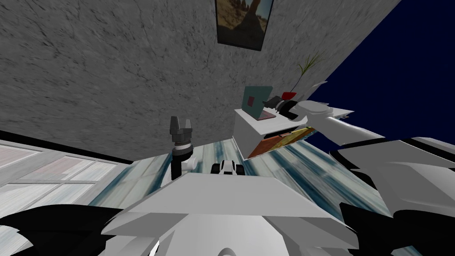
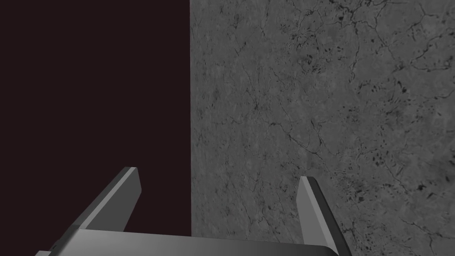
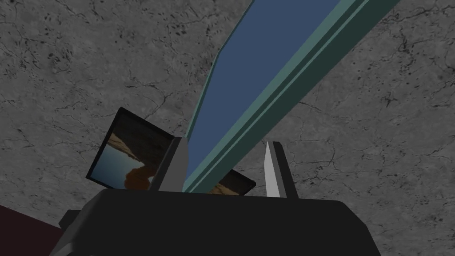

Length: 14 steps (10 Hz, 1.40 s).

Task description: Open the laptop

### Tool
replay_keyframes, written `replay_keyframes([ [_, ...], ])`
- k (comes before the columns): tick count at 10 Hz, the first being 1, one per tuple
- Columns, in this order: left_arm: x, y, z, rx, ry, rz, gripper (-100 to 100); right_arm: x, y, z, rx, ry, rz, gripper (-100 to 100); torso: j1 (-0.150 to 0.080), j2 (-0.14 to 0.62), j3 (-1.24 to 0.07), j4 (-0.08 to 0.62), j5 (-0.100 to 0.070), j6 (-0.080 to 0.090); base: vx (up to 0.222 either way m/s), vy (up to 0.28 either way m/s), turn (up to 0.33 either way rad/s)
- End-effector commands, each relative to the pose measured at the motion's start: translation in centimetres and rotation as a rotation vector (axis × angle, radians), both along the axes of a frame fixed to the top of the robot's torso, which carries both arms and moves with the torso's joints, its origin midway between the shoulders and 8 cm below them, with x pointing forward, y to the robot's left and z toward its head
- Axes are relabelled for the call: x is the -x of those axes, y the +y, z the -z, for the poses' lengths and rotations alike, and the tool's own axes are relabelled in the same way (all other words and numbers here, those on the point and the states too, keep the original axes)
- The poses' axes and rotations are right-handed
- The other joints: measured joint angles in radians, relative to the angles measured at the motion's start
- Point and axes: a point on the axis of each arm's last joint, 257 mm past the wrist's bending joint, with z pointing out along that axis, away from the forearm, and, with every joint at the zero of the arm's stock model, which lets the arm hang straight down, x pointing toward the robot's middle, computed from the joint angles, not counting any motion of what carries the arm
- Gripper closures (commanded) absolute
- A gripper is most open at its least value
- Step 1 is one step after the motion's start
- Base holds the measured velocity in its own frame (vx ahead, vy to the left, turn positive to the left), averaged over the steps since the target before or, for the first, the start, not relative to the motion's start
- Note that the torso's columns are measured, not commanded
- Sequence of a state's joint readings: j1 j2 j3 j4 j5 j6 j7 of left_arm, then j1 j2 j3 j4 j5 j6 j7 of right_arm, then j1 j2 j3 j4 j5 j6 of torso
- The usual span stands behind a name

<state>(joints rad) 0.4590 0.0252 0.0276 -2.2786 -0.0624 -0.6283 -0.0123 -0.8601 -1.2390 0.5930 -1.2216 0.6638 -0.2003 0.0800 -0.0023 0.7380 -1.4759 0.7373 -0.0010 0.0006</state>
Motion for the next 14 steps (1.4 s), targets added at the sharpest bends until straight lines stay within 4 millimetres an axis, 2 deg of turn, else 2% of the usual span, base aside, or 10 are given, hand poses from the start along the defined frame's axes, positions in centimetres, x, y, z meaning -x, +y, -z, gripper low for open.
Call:
replay_keyframes([
  [1, 0.0, 0.0, 0.0, 0.0, 0.0, 0.0, 0, 0.0, -1.2, 0.2, -0.102, 0.037, 0.003, 100, 0.0, -0.001, 0.0, 0.0, 0.0, 0.001, 0.013, -0.053, 0.013],
  [6, 0.0, 0.0, 0.0, 0.0, 0.0, 0.0, 0, 0.0, -3.0, 0.3, -0.288, 0.093, 0.006, 100, -0.001, -0.002, -0.001, -0.001, -0.001, 0.001, 0.018, -0.048, 0.015],
  [7, 0.0, 0.0, 0.0, 0.0, 0.0, 0.0, 0, 0.0, -2.6, 0.2, -0.262, 0.084, 0.001, 100, -0.002, -0.003, -0.002, -0.001, -0.001, 0.001, 0.006, -0.021, 0.01],
  [8, 0.0, 0.0, 0.0, 0.0, 0.0, 0.0, 0, -0.2, -3.1, 1.0, -0.349, 0.113, 0.004, 100, 0.0, -0.003, -0.002, -0.002, -0.001, 0.001, 0.001, -0.044, 0.039],
  [14, 0.0, 0.0, 0.0, 0.0, 0.0, 0.0, 0, -0.6, -4.9, 4.0, -0.586, 0.189, 0.027, 100, -0.006, -0.008, -0.005, -0.006, -0.004, 0.002, 0.011, -0.074, 0.034],
])
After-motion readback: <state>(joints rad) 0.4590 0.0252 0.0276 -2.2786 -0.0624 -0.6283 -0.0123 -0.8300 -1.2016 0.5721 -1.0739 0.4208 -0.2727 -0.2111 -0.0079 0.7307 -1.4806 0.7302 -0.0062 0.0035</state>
